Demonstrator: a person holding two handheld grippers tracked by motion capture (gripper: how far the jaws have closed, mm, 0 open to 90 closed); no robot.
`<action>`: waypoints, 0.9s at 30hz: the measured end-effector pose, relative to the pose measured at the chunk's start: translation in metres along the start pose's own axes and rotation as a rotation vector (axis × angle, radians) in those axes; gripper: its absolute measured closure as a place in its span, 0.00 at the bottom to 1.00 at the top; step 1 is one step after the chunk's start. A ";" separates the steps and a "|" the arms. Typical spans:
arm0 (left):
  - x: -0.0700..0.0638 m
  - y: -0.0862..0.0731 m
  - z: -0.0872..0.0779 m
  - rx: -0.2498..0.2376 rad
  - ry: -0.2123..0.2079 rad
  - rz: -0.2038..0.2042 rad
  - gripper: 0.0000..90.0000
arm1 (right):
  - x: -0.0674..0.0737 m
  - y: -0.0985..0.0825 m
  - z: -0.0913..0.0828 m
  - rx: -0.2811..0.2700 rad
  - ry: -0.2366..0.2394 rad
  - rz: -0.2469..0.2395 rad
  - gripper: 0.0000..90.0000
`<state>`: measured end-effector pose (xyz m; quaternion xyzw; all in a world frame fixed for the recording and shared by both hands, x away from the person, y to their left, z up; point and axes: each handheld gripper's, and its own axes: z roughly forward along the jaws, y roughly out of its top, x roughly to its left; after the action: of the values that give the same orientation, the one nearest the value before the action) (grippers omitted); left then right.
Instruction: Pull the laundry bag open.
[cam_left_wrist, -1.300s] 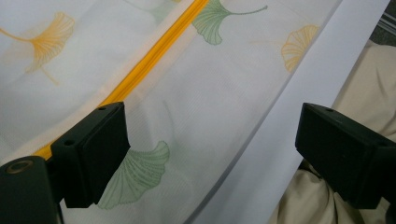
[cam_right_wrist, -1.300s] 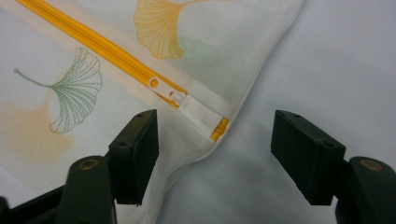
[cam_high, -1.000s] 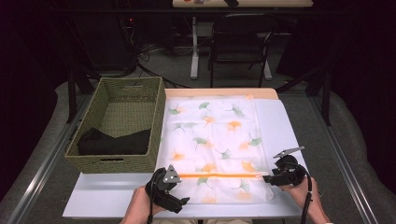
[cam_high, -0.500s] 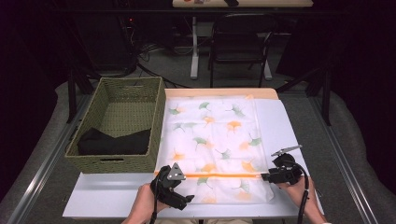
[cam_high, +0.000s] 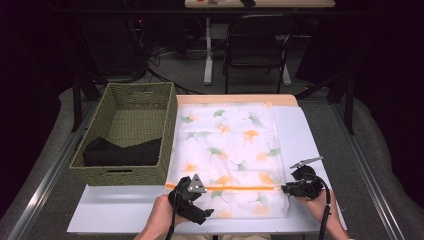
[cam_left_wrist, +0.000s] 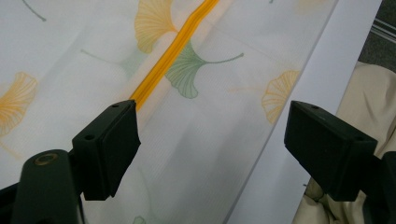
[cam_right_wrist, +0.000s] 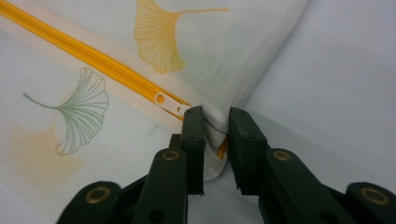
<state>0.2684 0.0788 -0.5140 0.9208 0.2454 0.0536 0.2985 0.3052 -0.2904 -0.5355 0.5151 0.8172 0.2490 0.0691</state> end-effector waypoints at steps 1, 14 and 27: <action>-0.001 0.001 0.001 -0.001 -0.003 -0.001 0.20 | 0.000 0.000 0.000 0.000 0.001 0.001 0.88; -0.004 0.035 0.015 -0.005 -0.066 0.026 0.16 | 0.005 0.000 -0.010 -0.037 0.003 -0.040 0.92; -0.002 0.078 0.043 0.006 -0.157 0.043 0.08 | 0.008 0.001 -0.018 -0.066 -0.007 -0.056 0.92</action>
<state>0.3103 0.0009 -0.5045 0.9282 0.2015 -0.0130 0.3126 0.2957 -0.2893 -0.5185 0.4903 0.8225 0.2719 0.0961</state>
